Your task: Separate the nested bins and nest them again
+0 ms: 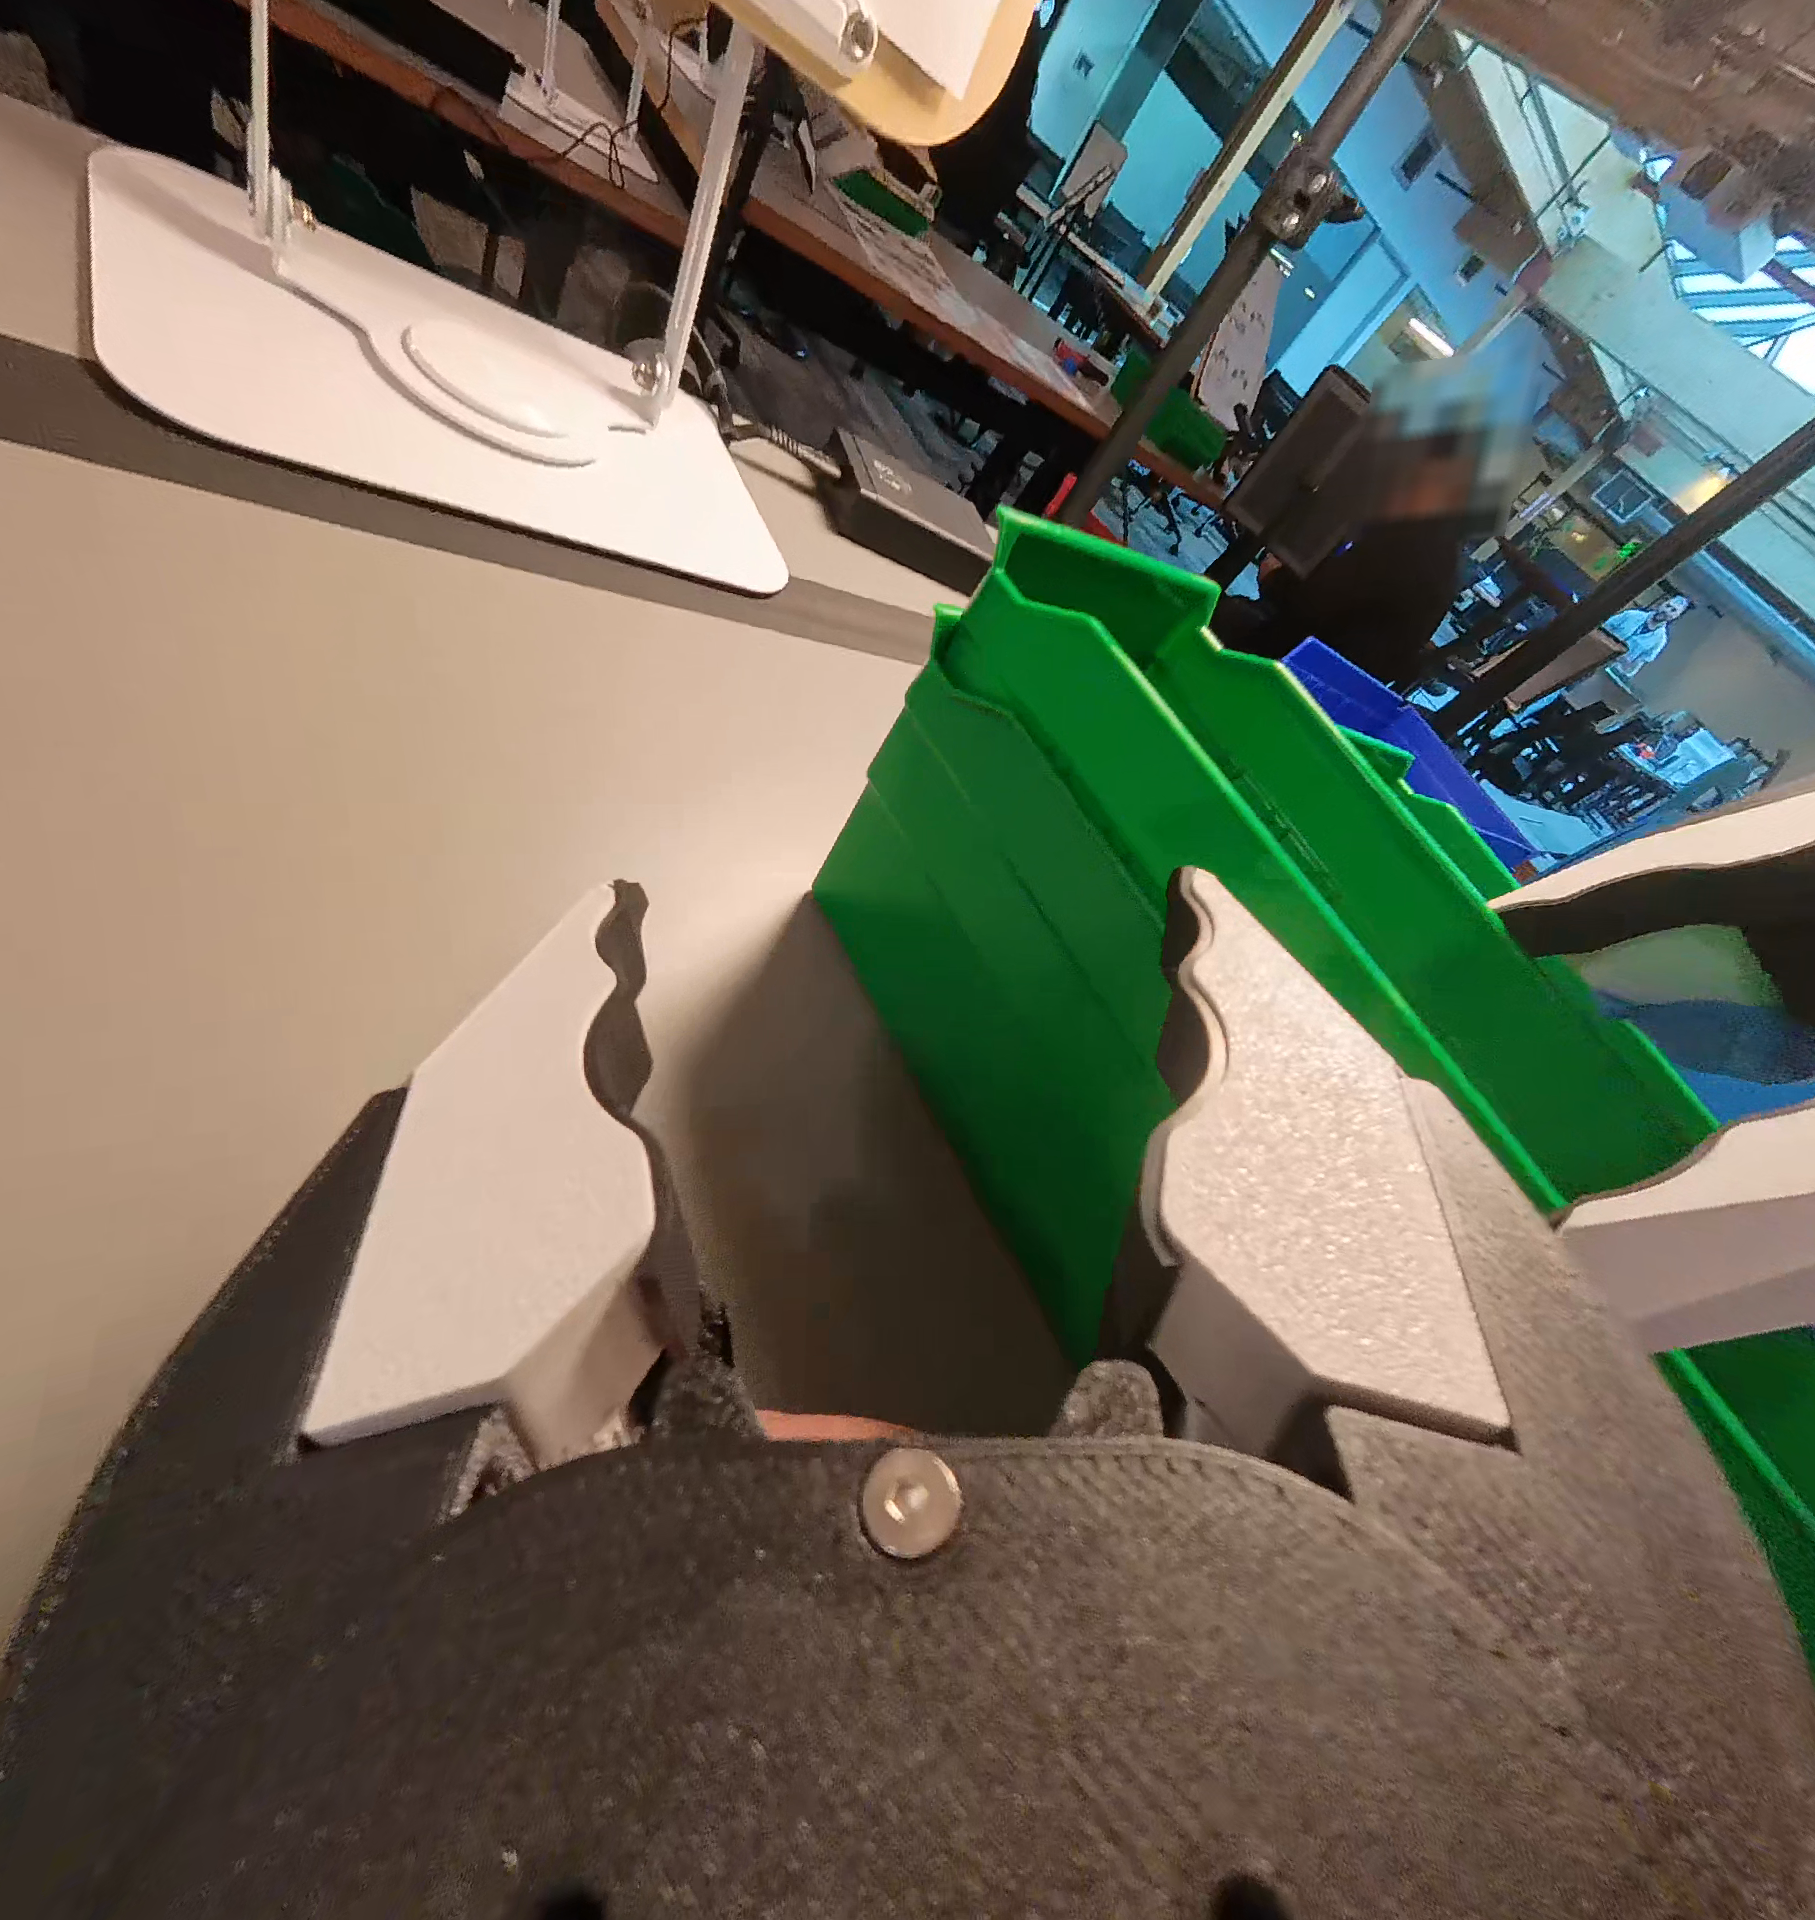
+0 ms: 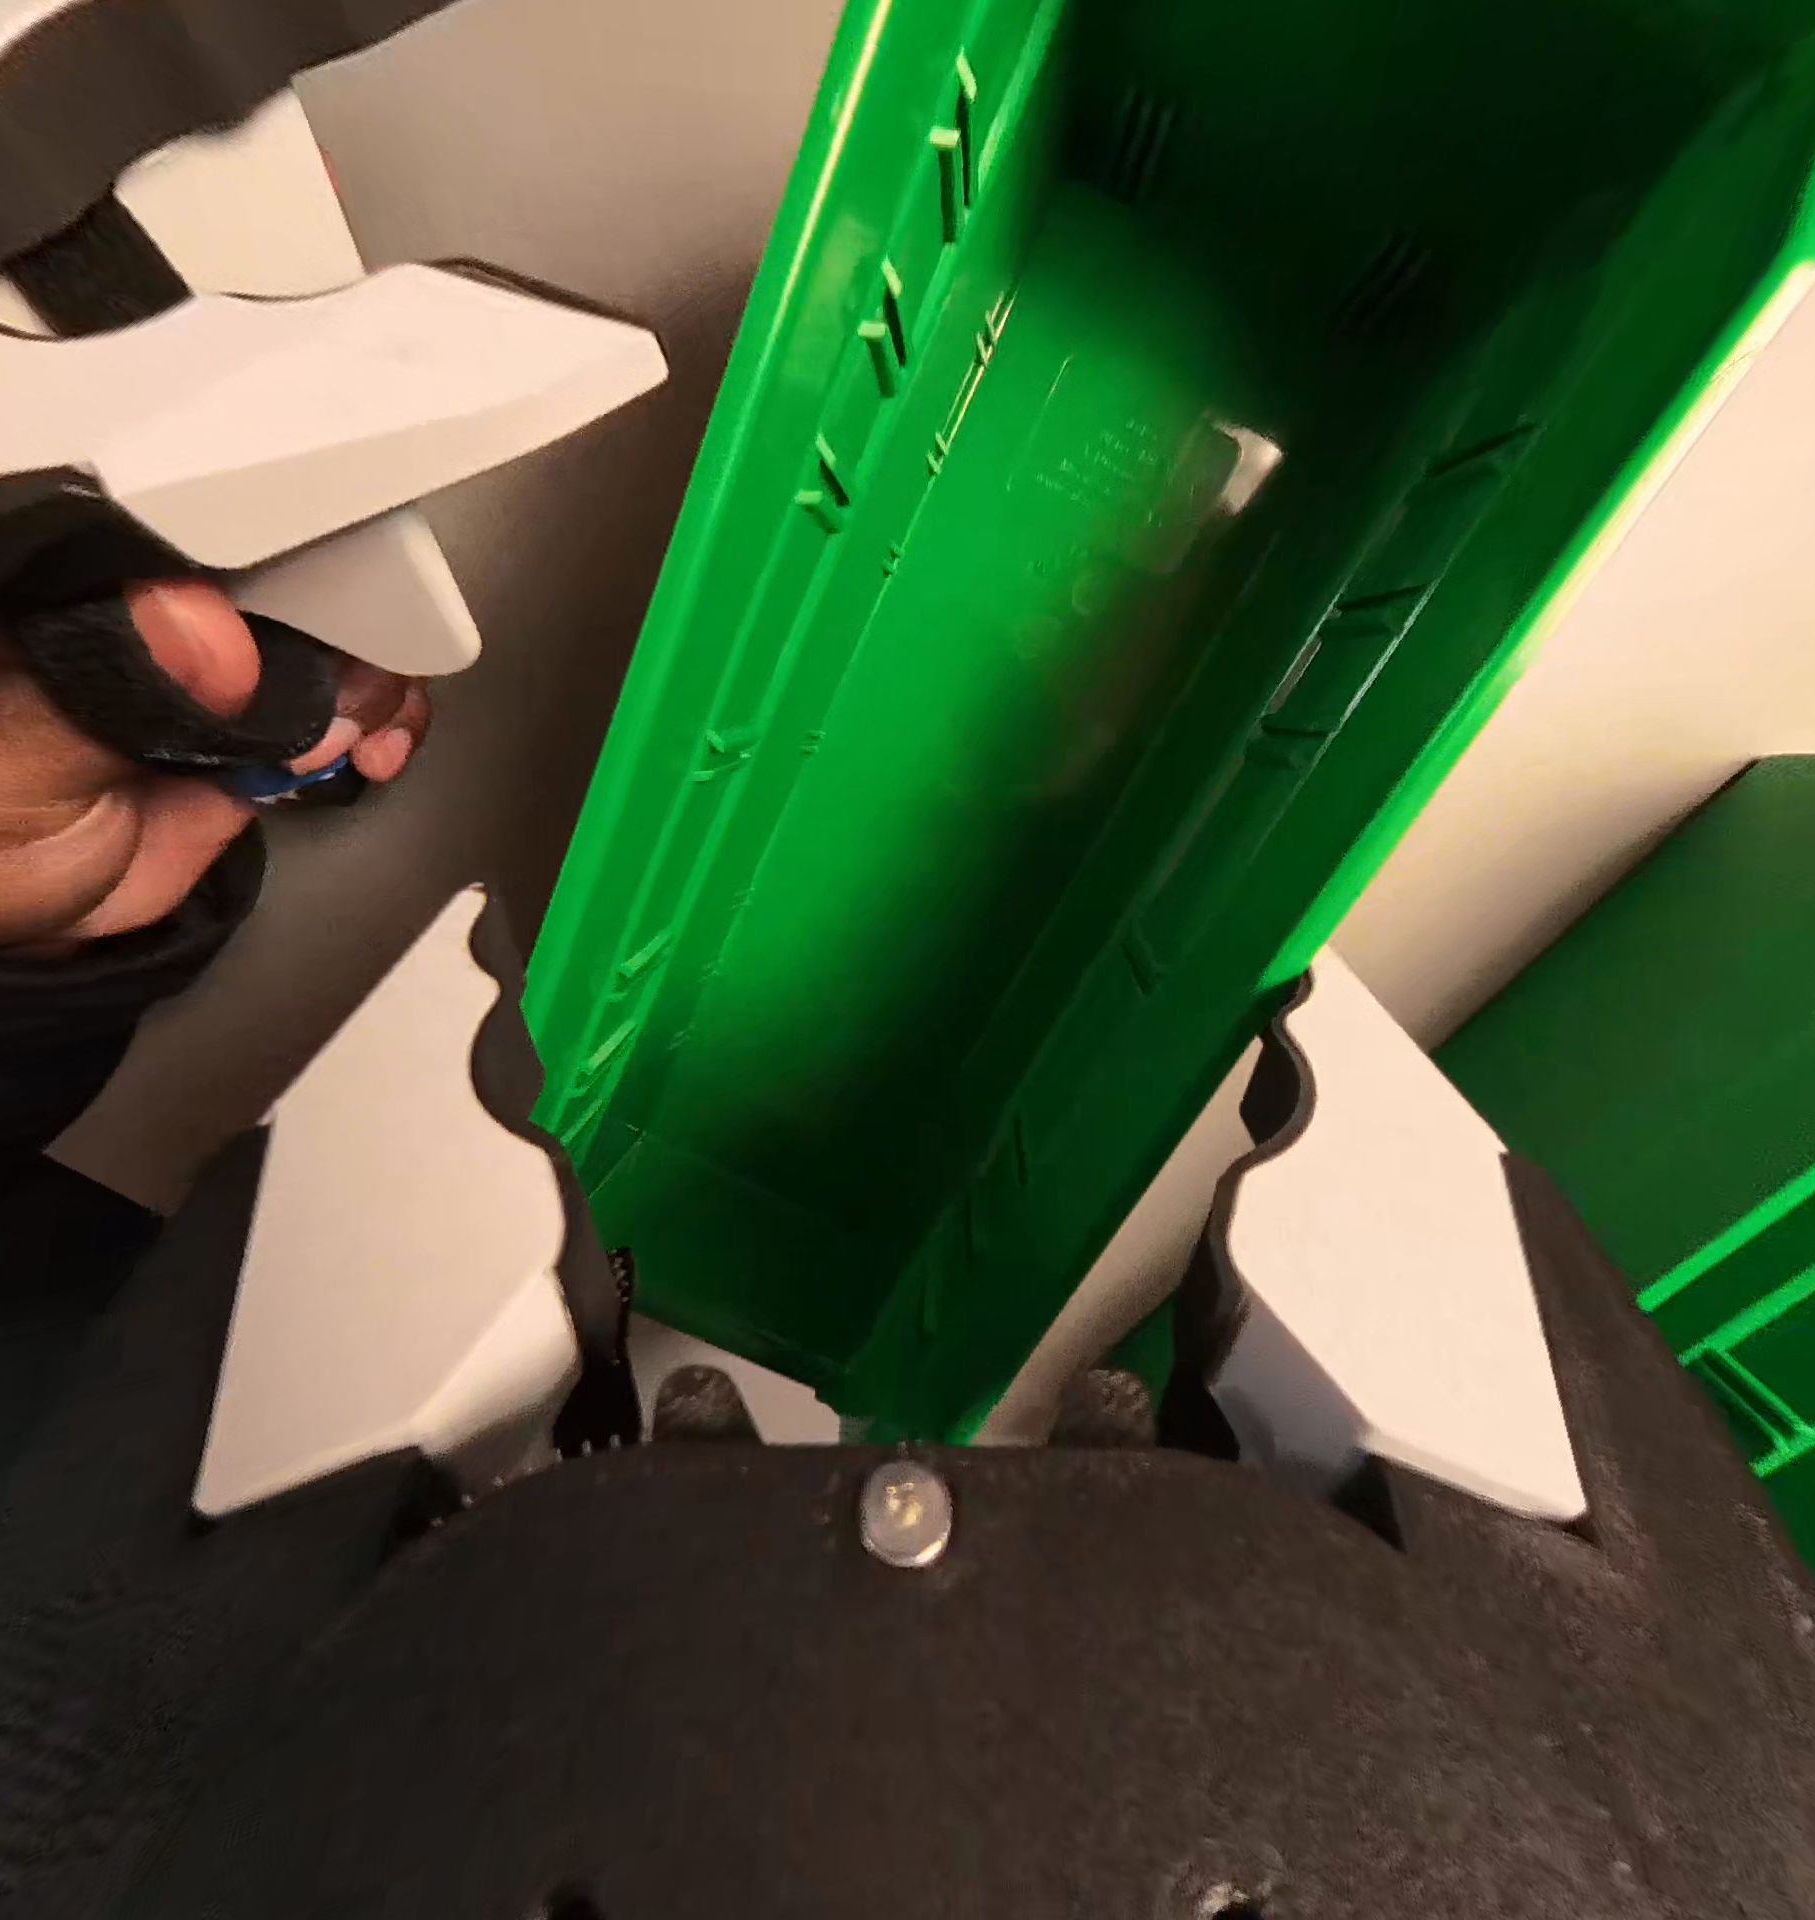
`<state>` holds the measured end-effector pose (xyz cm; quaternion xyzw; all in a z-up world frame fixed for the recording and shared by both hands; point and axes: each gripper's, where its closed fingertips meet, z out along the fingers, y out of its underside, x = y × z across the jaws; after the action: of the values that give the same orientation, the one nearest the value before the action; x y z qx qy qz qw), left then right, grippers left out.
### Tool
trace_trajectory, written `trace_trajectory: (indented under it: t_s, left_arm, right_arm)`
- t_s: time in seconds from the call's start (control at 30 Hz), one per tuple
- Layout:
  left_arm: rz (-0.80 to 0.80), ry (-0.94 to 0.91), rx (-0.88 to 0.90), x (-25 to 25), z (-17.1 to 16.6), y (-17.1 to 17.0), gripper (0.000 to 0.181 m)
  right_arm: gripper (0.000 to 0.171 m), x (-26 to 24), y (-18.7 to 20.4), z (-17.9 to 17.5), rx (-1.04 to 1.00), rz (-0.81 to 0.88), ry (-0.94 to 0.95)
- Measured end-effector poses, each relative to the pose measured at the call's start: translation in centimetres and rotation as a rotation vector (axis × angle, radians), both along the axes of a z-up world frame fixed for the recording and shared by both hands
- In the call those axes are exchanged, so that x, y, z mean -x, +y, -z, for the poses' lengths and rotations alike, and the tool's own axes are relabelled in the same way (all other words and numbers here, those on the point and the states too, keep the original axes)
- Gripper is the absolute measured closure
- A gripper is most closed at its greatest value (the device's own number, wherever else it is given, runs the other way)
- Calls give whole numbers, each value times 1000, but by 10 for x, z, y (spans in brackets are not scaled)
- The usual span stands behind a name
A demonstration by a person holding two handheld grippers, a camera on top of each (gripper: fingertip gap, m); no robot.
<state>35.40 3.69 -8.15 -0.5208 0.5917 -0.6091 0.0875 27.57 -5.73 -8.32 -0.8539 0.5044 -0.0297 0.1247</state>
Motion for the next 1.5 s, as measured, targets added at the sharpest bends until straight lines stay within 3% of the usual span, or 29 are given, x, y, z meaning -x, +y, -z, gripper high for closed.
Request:
trace_trajectory:
  t_s: [0.17, 0.63, 0.87, 1.5]
  left_arm:
    - [36, 24, -2, 4, 4, -6, 81]
    - [63, 32, -57, 6, 14, -11, 84]
    - [78, 39, -85, 7, 19, -13, 84]
    - [35, 77, -91, 2, 24, -1, 88]
  right_arm:
    - [46, 1, -2, -4, 23, 26, 24]
    - [58, 0, -27, -14, 102, 8, -22]
    - [59, 4, -16, -22, 85, -61, -46]
    - [57, 10, -11, -32, 384, -292, -181]
